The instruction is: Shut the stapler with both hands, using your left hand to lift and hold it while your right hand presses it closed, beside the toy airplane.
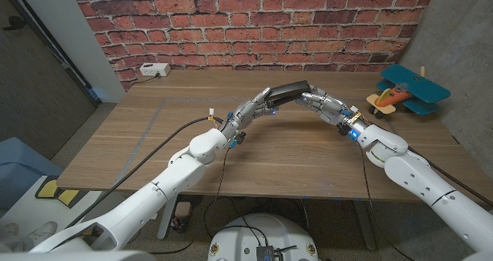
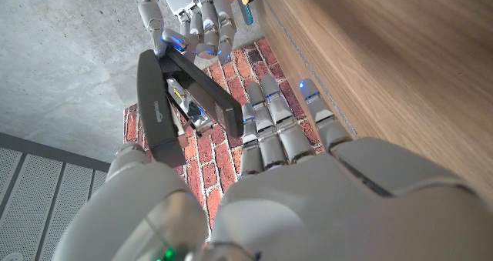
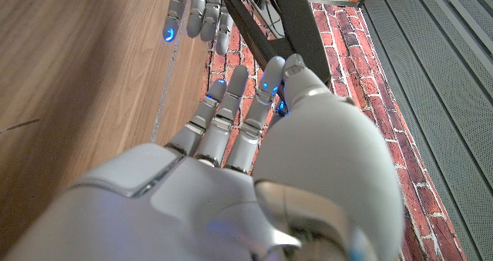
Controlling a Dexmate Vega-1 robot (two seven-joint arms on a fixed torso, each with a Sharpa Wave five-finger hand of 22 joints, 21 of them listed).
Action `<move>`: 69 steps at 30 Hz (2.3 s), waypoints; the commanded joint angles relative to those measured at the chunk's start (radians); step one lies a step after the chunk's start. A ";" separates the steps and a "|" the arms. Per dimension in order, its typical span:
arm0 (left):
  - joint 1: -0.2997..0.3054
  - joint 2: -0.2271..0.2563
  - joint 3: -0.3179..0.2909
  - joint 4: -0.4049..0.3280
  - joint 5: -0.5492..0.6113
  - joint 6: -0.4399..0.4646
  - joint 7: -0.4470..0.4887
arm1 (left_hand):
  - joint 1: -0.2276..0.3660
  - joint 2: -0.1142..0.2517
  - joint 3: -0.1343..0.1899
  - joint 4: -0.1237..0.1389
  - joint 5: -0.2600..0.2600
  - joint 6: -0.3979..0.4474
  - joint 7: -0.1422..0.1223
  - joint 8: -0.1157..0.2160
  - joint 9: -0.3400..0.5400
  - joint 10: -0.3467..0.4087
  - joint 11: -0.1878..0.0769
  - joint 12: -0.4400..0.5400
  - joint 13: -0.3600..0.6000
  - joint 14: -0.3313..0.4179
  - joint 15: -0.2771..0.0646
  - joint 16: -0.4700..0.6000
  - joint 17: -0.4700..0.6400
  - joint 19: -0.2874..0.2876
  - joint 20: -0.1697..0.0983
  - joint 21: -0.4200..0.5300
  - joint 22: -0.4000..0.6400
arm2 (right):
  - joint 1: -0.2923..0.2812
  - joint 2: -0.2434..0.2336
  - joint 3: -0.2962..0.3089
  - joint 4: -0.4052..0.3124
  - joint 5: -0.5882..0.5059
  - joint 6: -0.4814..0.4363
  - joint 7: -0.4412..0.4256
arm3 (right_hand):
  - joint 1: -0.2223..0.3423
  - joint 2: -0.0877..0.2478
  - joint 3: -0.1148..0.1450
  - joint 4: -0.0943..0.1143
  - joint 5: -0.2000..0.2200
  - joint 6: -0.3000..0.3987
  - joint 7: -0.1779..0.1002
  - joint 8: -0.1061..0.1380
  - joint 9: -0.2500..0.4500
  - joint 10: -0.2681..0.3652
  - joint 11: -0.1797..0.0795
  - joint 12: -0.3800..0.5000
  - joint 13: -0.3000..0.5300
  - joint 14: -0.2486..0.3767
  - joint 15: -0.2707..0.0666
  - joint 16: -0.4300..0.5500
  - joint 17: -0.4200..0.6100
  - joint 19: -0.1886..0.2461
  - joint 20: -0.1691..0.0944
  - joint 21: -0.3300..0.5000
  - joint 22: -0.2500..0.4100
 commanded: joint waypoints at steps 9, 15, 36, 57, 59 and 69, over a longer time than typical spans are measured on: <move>0.009 0.003 -0.003 -0.014 -0.044 0.012 -0.009 | 0.167 0.118 0.092 -0.082 -0.008 0.043 -0.029 0.041 0.037 0.050 -0.028 0.038 0.043 -0.017 -0.026 0.021 0.039 0.004 0.001 0.011 0.011 | 0.003 -0.008 -0.004 -0.008 -0.014 0.005 -0.006 | 0.008 0.020 0.008 0.008 0.008 0.113 0.027 0.005 0.023 0.001 -0.007 -0.002 0.006 0.007 -0.172 -0.004 0.004 -0.006 -0.033 0.012 0.003; 0.009 0.003 -0.001 -0.021 -0.050 0.024 -0.007 | 0.188 0.128 0.105 -0.096 -0.016 0.056 -0.034 0.049 0.043 0.066 -0.033 0.047 0.049 -0.004 -0.035 0.028 0.042 0.008 -0.004 0.014 0.012 | 0.002 -0.009 -0.003 -0.008 -0.010 0.005 -0.004 | 0.007 0.020 0.008 0.008 0.008 0.113 0.027 0.005 0.024 0.003 -0.006 -0.002 0.005 0.008 -0.172 -0.004 0.005 -0.007 -0.033 0.014 0.003; 0.025 -0.028 -0.004 -0.031 -0.048 0.017 0.055 | 0.419 0.210 0.197 -0.179 -0.047 0.180 -0.087 0.110 0.104 0.186 -0.113 0.127 0.102 0.104 -0.102 0.146 0.127 0.039 -0.042 0.064 0.042 | -0.012 -0.013 0.010 -0.006 0.000 0.014 0.004 | 0.005 0.020 0.007 0.009 0.007 0.113 0.026 0.003 0.025 0.005 -0.007 -0.005 0.007 0.009 -0.172 -0.008 0.007 -0.010 -0.032 0.023 0.002; 0.063 -0.060 -0.019 -0.037 -0.104 0.004 0.087 | 0.511 0.228 0.240 -0.186 -0.043 0.306 -0.102 0.161 0.146 0.309 -0.140 0.180 0.118 0.227 -0.150 0.205 0.144 0.060 -0.065 0.106 0.053 | -0.019 -0.015 0.007 -0.016 -0.003 0.010 -0.001 | 0.005 0.020 0.007 0.009 0.008 0.113 0.027 0.001 0.026 0.004 -0.006 -0.008 0.009 0.010 -0.172 -0.011 0.008 -0.013 -0.032 0.031 0.001; 0.071 -0.065 -0.023 -0.041 -0.111 0.001 0.096 | 0.580 0.232 0.261 -0.193 -0.040 0.345 -0.112 0.182 0.161 0.350 -0.151 0.197 0.126 0.260 -0.167 0.238 0.167 0.062 -0.073 0.119 0.056 | -0.020 -0.016 0.005 -0.018 -0.008 0.011 -0.003 | 0.005 0.020 0.007 0.009 0.008 0.113 0.026 0.001 0.025 0.006 -0.006 -0.008 0.008 0.011 -0.172 -0.011 0.009 -0.014 -0.032 0.032 0.001; 0.098 -0.087 -0.037 -0.049 -0.175 -0.004 0.099 | 0.776 0.240 0.316 -0.190 -0.040 0.467 -0.122 0.248 0.191 0.443 -0.159 0.232 0.153 0.334 -0.179 0.306 0.241 0.073 -0.098 0.172 0.072 | -0.027 -0.021 0.001 -0.032 -0.010 0.004 -0.013 | 0.004 0.020 0.007 0.008 0.008 0.113 0.026 0.000 0.026 0.007 -0.009 -0.010 0.007 0.012 -0.172 -0.012 0.010 -0.015 -0.033 0.035 0.000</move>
